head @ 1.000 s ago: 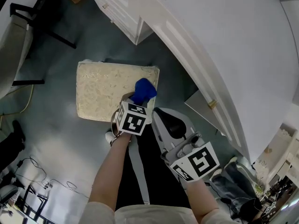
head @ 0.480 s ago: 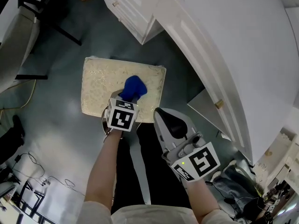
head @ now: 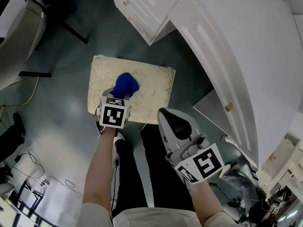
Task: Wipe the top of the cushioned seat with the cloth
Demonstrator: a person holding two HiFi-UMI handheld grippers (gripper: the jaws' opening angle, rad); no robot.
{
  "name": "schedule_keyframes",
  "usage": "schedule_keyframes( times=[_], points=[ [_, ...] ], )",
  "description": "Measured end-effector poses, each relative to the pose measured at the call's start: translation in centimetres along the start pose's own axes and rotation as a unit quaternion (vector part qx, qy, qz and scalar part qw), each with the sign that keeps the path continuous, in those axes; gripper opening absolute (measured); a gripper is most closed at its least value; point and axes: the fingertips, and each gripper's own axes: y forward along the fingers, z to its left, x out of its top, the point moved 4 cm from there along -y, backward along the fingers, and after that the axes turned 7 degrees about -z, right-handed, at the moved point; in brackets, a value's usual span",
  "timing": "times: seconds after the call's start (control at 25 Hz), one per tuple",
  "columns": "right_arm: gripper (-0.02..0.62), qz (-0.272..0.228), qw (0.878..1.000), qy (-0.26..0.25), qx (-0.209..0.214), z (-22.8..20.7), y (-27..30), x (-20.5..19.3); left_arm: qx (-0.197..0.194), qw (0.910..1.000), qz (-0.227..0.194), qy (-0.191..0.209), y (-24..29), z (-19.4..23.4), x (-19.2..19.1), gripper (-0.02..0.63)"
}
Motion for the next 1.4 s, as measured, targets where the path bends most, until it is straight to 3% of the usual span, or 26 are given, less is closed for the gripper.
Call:
schedule_keyframes(
  times=[0.88, 1.4],
  points=[
    [-0.002, 0.013, 1.0, -0.004, 0.011, 3.0, 2.6, -1.0, 0.06, 0.9982, -0.003, -0.003, -2.5, 9.1, -0.9, 0.077],
    [-0.002, 0.015, 1.0, -0.002, 0.011, 3.5, 2.6, -1.5, 0.091, 0.9959, -0.002, 0.0, -3.4, 11.7, -1.3, 0.077]
  ],
)
